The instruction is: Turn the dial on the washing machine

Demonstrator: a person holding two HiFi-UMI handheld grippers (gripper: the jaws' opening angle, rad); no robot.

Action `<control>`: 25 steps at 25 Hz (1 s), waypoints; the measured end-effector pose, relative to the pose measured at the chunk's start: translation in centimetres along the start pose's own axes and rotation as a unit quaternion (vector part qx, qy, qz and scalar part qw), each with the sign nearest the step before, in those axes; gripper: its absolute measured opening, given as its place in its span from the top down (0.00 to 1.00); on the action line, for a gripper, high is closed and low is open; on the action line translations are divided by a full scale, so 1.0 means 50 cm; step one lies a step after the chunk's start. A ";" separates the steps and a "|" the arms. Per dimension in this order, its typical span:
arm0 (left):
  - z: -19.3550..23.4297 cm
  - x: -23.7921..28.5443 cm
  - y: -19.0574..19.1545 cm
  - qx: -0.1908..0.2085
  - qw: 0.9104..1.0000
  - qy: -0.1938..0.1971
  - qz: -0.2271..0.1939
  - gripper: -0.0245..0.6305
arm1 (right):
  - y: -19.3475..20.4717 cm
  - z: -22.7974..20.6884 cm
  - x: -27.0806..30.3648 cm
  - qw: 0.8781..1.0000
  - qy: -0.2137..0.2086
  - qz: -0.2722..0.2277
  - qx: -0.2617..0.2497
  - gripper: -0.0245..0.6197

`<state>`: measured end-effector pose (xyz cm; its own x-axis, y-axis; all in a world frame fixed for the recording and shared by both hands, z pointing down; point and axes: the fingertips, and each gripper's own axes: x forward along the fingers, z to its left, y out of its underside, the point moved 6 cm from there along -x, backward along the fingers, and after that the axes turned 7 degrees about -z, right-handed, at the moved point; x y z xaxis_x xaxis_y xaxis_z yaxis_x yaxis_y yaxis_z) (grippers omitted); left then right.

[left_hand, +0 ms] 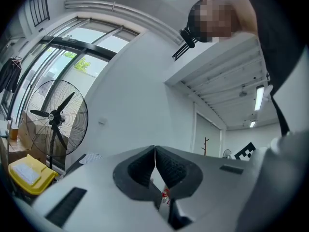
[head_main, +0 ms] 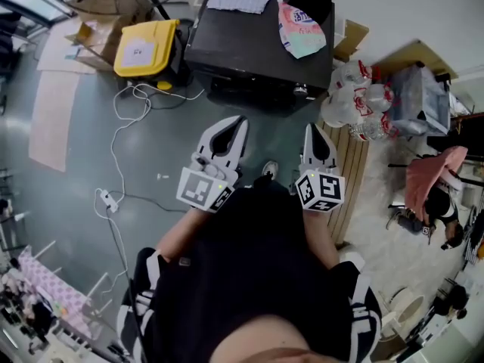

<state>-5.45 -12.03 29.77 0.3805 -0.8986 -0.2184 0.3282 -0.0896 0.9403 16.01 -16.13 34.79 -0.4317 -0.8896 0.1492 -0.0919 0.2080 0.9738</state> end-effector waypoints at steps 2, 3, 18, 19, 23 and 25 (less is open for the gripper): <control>0.002 0.005 -0.001 0.000 1.000 0.000 0.001 0.93 | -0.002 0.000 0.005 1.000 -0.002 0.000 -0.001 0.92; 0.004 0.008 -0.001 0.001 1.000 0.000 0.001 0.93 | -0.002 -0.001 0.008 1.000 -0.003 0.001 -0.001 0.92; 0.002 0.013 0.000 0.002 1.000 -0.002 0.003 0.93 | -0.002 -0.007 0.011 1.000 -0.002 0.004 -0.004 0.92; 0.002 0.012 0.000 0.002 1.000 -0.002 0.003 0.93 | -0.001 -0.007 0.010 1.000 -0.003 0.005 -0.004 0.92; -0.001 0.010 0.002 0.005 1.000 -0.001 0.004 0.93 | 0.003 -0.008 0.007 1.000 -0.003 0.007 -0.004 0.92; -0.003 0.009 0.002 0.005 1.000 -0.001 0.003 0.93 | 0.005 -0.009 0.006 1.000 -0.003 0.008 -0.005 0.92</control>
<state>-5.11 -12.39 29.74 0.3803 -0.9002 -0.2124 0.3172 -0.0887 0.9442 16.27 -16.54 35.15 -0.4378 -0.8841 0.1637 -0.0763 0.2180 0.9730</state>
